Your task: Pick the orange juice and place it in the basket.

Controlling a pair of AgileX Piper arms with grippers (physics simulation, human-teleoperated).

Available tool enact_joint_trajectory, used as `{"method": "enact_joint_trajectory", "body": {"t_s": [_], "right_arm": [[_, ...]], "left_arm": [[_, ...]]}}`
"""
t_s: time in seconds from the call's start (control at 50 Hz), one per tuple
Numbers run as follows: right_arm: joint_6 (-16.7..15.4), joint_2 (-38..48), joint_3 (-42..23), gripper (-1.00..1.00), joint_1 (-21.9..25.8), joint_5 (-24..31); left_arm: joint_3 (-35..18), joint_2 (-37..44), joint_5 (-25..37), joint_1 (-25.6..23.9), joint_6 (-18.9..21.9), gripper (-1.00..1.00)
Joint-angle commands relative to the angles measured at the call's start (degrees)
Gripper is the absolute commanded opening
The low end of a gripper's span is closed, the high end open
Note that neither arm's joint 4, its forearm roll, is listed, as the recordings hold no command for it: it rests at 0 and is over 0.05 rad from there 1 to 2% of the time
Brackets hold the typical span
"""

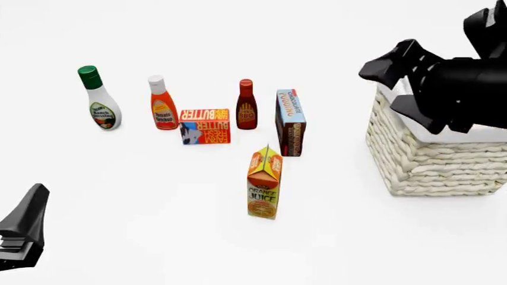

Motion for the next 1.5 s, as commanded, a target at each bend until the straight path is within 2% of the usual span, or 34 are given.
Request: {"method": "enact_joint_trajectory", "body": {"t_s": [0.02,0.18,0.22,0.24,0.56,0.72,1.24,1.44,1.5], "right_arm": [[1.03,4.98,-7.54,1.0,3.89,6.17],[1.93,7.52,-11.07,1.0,5.23,9.64],[3.34,7.68,-10.95,1.0,6.09,9.75],[2.48,8.44,-11.94,1.0,5.68,10.86],[4.49,11.61,-15.11,1.0,8.43,16.97],[4.35,12.94,-17.07,1.0,8.85,19.5],[2.09,22.29,-29.7,1.0,10.05,30.87],[3.27,25.38,-32.58,1.0,13.21,32.71],[2.55,27.1,-34.58,1.0,13.3,33.92]], "left_arm": [[0.05,-0.12,0.04,-0.02,0.0,1.0],[0.05,-0.13,0.05,0.0,0.0,1.0],[0.05,-0.11,0.04,-0.01,0.0,1.0],[0.05,-0.11,0.04,-0.03,0.01,1.0],[0.05,-0.12,0.04,-0.02,0.01,1.0],[0.05,-0.1,0.03,-0.02,0.01,1.0],[0.05,-0.11,0.04,-0.01,0.0,1.0],[0.06,-0.12,0.04,-0.02,-0.01,1.0],[0.06,-0.11,0.03,-0.02,-0.01,1.0]]}}
